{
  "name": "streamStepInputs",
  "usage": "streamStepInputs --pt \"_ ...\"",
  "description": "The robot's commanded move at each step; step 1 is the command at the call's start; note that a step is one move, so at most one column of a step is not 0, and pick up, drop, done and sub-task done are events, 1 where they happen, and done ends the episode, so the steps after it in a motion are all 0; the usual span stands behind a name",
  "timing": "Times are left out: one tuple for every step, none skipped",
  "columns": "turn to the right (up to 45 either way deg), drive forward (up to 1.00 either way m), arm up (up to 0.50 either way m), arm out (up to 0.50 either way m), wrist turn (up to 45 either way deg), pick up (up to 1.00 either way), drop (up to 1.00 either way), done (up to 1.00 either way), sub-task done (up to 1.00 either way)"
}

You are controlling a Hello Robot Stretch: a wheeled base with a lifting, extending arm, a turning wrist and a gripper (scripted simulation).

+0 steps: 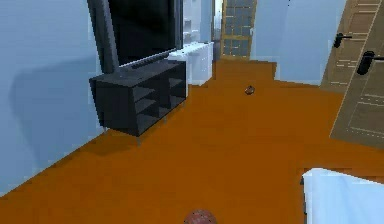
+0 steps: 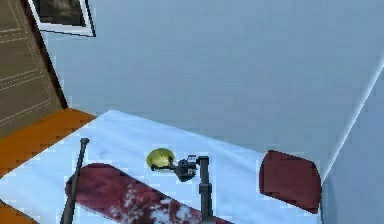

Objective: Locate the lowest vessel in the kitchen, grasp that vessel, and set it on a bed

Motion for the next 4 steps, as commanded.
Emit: streamStepInputs --pt "0.0 0.0 0.0 0.0 0.0 0.0 1.0 0.0 0.0" --pt "0.0 0.0 0.1 0.0 0.0 0.0 0.0 0.0 0.0" --pt "0.0 0.0 0.0 -0.08 0.0 0.0 0.0 0.0 0.0" --pt "0.0 0.0 0.0 0.0 0.0 0.0 0.0 1.0 0.0"
